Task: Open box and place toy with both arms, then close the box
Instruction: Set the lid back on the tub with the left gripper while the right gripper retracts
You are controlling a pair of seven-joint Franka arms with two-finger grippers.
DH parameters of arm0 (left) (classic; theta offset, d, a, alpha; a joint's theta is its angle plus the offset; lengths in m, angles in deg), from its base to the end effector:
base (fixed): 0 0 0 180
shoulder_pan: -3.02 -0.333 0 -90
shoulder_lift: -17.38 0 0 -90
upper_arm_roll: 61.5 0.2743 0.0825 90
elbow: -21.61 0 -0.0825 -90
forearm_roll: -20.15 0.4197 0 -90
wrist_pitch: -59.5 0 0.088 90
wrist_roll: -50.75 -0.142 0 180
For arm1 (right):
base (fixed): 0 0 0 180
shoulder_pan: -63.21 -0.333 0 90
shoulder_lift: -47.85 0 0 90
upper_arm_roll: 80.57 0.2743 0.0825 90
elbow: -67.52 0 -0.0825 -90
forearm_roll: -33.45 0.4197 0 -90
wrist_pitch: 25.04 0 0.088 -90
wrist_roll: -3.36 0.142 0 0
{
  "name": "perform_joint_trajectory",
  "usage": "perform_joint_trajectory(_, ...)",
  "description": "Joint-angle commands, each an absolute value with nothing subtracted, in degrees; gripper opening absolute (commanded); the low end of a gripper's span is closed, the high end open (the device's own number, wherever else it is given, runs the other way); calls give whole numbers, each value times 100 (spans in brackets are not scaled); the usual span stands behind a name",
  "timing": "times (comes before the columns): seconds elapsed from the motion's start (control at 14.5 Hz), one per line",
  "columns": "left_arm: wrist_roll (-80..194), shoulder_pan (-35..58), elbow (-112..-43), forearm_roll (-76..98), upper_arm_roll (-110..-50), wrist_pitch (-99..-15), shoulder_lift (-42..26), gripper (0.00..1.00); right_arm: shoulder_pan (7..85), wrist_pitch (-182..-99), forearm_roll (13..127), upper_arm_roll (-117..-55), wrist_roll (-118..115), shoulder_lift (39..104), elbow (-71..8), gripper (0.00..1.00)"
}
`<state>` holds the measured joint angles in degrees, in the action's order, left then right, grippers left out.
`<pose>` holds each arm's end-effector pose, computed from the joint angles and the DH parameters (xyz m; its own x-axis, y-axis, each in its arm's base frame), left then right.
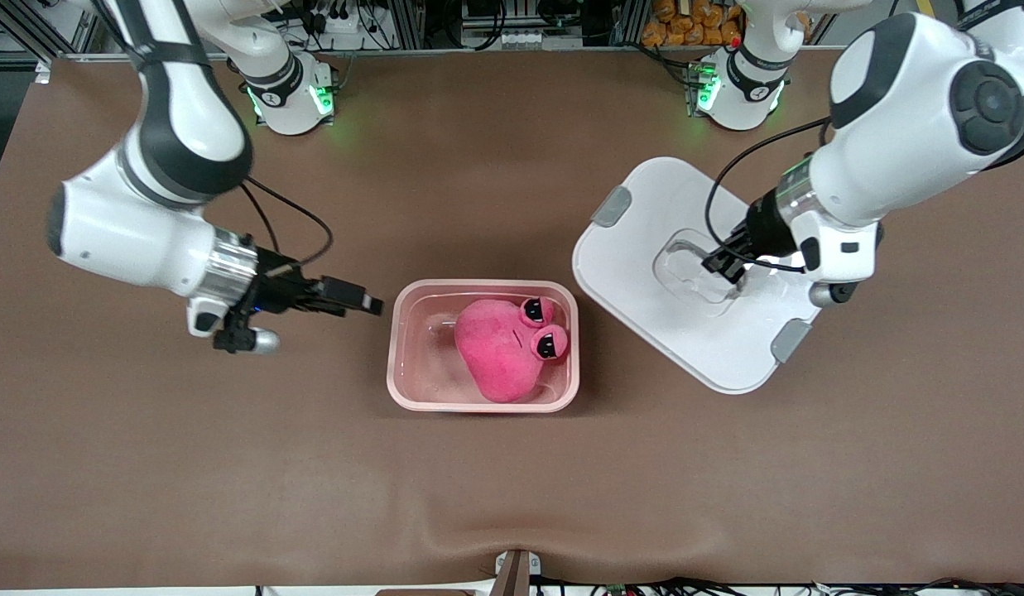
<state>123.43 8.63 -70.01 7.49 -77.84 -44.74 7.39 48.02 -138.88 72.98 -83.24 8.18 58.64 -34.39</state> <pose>0.5973 -0.2588 0.4557 0.5848 0.7757 -0.2373 0.8101 -0.5739 0.1203 0.6218 0.2005 0.3804 0.9877 -0.1099 -0.1115 -0.1542 -0.8048 -0.5731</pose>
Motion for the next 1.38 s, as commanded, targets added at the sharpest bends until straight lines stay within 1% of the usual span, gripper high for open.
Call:
perform_joint_trajectory(0.0,13220,1119,-6821,925,-7803,-4841,578,0,5274,-13264,6136,-8233,776,5103,-3813,100)
perform_joint_trajectory(0.35,14802,1646,-6821,1223,-7803,-5658,358,0,5977,-12595,4710,-8233,295,4619,-3690,100)
perform_joint_trajectory(0.62,16086,2006,-6821,1829,-7803,-6292,130,0,6242,-12155,3962,-8224,64,4259,-3540,100)
perform_joint_trajectory(0.69,16305,2173,-6821,1979,-7803,-6432,77,0,6242,-12024,3873,-8233,55,4232,-3436,100)
perform_joint_trajectory(0.9,17288,2454,-6812,2549,-7803,-7020,-177,0,6356,-11356,3522,-8215,64,4302,-2733,100)
perform_joint_trajectory(1.11,18203,2797,-6629,3348,-7794,-7312,-546,0,6357,-11066,3389,-8224,64,4267,-2618,100)
perform_joint_trajectory(1.31,19065,3087,-6137,4097,-7794,-7347,-1020,0,6348,-10713,3371,-8215,73,4223,-2565,100)
